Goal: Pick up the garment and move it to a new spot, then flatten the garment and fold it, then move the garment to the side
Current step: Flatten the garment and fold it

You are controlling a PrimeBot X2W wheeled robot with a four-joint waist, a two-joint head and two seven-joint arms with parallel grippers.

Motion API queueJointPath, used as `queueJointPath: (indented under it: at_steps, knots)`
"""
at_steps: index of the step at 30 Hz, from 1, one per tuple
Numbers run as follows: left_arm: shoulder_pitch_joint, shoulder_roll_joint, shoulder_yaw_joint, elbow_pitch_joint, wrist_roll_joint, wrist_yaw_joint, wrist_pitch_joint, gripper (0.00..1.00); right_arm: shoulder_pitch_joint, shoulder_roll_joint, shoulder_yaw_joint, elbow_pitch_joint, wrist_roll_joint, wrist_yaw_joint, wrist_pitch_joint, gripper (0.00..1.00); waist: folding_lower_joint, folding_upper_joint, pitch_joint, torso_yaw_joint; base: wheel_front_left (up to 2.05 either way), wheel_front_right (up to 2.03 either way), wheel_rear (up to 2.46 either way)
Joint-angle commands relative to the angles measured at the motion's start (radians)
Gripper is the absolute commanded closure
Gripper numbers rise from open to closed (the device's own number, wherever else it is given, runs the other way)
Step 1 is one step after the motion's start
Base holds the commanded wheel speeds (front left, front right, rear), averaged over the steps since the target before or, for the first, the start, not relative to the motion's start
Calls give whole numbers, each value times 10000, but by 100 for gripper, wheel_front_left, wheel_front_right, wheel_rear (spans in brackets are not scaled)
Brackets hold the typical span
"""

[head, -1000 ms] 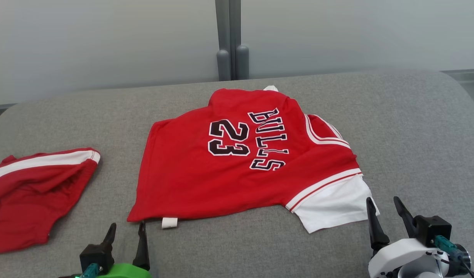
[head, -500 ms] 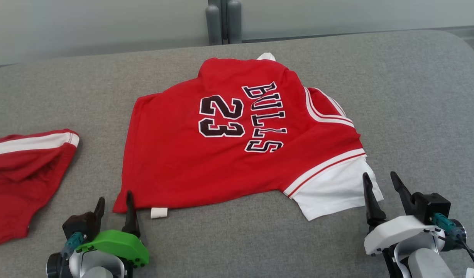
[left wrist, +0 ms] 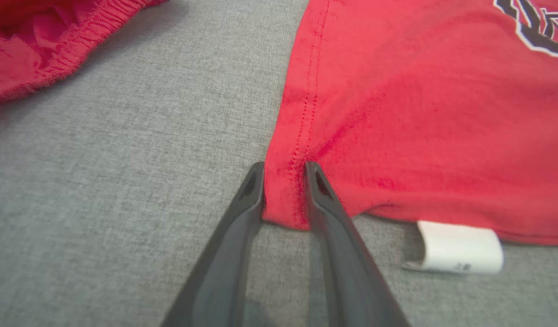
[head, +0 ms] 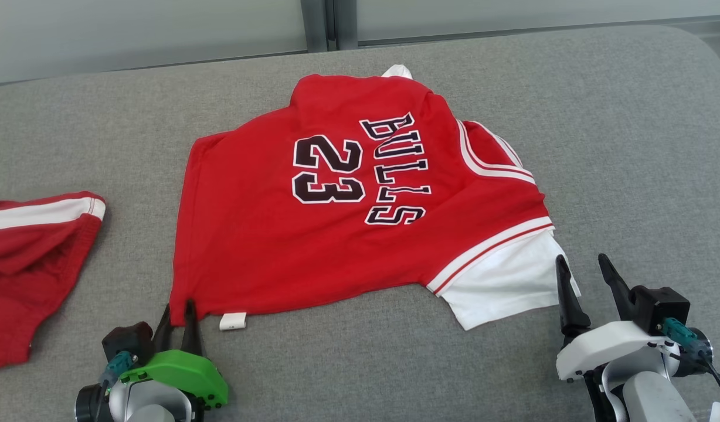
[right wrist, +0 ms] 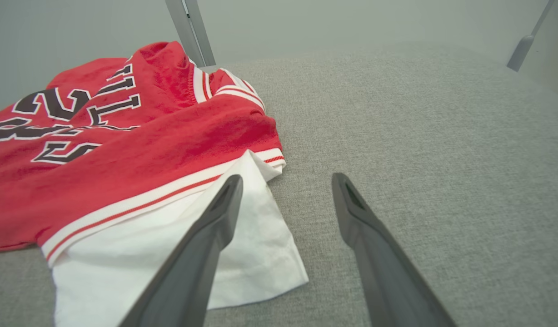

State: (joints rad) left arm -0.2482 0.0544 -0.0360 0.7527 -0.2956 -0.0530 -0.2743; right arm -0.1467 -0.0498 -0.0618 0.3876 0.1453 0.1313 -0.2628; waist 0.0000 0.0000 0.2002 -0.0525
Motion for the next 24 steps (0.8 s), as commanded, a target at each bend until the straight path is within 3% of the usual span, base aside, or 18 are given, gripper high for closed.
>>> queueJointPath:
  at_steps: [1,2,15,16,17,18,19,24]
  knots:
    - [130,-64,-132,264,-8,-59,181,87,48,-24,-14,26,26,-12,-29,0,0,0,5,12,0,0,0]
    - [118,-59,-200,262,-12,-89,181,100,45,-26,-17,55,35,-12,-29,0,0,0,11,19,0,0,0]
    - [219,-46,-482,-145,207,-97,135,100,-311,-21,195,1396,487,-12,-29,0,0,0,-37,209,0,0,0]
    - [232,-46,-459,-166,225,-102,135,100,-347,-24,283,1536,521,-11,-29,4,0,0,-50,227,0,0,0]
    - [251,-46,-439,-184,233,-109,135,100,-395,-24,354,1677,582,-12,-29,56,0,0,-65,243,0,0,0]
    - [273,-38,-427,-199,237,-120,134,100,-446,-31,379,1796,657,-11,-29,89,0,0,-81,257,0,0,0]
    - [281,-35,-412,-214,253,-123,134,100,-470,-31,426,1916,722,-11,-29,100,0,0,-98,271,0,0,0]
    - [408,-32,-353,-270,277,-111,125,100,-435,-31,412,2106,835,-12,-29,100,0,0,-283,269,0,0,0]
